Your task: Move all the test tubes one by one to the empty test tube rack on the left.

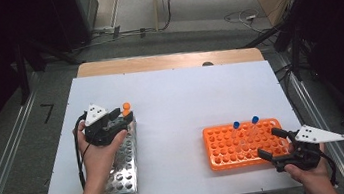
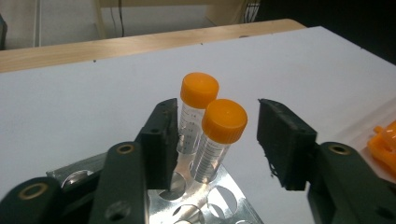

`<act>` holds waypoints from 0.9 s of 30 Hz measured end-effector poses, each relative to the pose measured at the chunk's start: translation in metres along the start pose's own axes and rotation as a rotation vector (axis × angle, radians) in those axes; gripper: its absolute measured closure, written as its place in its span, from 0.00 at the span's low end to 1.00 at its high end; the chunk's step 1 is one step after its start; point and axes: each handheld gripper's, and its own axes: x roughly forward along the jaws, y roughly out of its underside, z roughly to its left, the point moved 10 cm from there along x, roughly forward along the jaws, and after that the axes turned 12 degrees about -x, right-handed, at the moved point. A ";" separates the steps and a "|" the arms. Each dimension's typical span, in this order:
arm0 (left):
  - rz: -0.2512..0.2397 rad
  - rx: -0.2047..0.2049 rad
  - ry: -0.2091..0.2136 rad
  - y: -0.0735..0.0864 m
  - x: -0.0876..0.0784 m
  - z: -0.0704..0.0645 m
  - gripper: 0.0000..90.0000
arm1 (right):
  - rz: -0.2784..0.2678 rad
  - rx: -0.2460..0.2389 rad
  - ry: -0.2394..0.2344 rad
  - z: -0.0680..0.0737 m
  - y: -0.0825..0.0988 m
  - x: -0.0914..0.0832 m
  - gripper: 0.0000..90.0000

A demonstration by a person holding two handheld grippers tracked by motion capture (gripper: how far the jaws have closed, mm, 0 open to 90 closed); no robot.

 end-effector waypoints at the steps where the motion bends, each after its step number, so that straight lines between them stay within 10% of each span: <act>1: -0.007 -0.004 0.003 -0.001 -0.002 -0.001 0.47 | -0.001 0.000 0.000 0.000 0.000 0.000 0.04; 14: -0.030 -0.008 0.124 -0.002 -0.022 -0.030 0.03 | 0.001 0.026 -0.019 0.000 0.001 0.011 0.25; 27: -0.029 0.018 0.224 0.008 -0.038 -0.061 0.00 | 0.069 0.081 0.051 -0.008 0.013 0.030 0.59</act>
